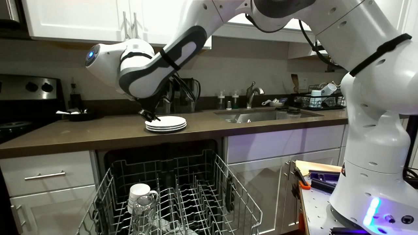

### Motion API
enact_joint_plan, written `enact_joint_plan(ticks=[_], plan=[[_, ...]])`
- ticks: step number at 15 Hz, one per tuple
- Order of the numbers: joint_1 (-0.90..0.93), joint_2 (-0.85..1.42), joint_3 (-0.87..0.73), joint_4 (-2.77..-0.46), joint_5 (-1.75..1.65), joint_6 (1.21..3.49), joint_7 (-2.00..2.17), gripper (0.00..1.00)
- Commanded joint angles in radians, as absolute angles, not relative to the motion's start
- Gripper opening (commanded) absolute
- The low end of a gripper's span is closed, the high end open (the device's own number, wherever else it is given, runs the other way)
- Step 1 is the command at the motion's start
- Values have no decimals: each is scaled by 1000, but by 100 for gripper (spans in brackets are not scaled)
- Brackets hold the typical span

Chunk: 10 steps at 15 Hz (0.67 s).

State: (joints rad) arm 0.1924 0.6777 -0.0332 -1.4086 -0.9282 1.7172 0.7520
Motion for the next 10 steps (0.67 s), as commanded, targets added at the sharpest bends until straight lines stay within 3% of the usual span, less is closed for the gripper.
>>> enact_joint_plan(ticks=[1,10], plan=[[194,682,-35,-1405,-888,1721,730,100],[205,708,-39,-1381,-872,1744,714,100]])
